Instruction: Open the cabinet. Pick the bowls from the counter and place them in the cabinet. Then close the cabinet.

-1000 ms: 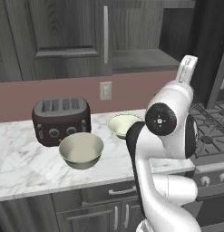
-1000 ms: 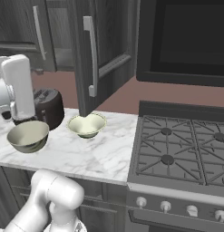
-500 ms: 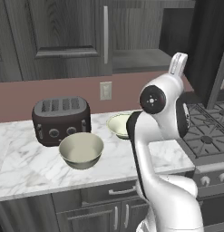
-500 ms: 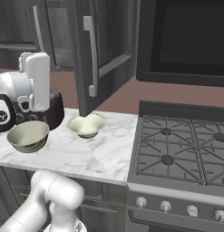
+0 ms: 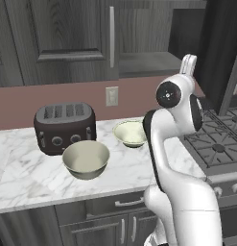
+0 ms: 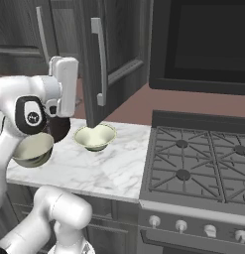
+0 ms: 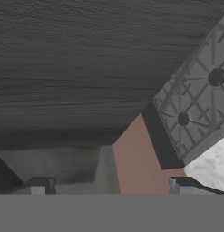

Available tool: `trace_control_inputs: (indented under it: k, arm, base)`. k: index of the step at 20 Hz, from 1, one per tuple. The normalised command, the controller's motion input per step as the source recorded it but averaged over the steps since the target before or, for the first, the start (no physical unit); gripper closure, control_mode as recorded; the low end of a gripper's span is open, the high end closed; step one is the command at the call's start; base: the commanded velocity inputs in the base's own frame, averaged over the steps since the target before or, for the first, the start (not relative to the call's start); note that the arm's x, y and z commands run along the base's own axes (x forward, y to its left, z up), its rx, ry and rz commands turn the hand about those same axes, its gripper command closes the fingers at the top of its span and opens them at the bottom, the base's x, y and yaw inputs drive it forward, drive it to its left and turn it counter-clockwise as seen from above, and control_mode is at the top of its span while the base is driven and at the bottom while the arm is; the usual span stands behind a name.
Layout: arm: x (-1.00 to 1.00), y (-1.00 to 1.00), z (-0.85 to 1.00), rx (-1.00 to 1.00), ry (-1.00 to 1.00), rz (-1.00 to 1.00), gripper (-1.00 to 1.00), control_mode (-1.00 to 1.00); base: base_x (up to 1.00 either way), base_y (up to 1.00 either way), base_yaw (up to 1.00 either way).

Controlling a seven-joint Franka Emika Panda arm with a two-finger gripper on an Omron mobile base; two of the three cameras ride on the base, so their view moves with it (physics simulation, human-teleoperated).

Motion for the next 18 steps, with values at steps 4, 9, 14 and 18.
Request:
trace_control_inputs:
  k: [4,9,14,18]
  arm:
    - [0.65,-0.36,-0.14,0.01,-0.04,0.00,-1.00,-1.00]
    - [0.39,-0.36,-0.02,0.00,-0.11,-0.11,-1.00,-1.00]
    - [0.31,-0.29,0.00,0.00,-0.08,-0.28,-1.00,-1.00]
    - [0.34,-0.47,-0.01,0.05,0.00,-0.29,-1.00,-1.00]
  base:
    - [0.00,0.00,0.00]
    - [0.00,0.00,0.00]
    - [0.00,0.00,0.00]
    - [0.00,0.00,0.00]
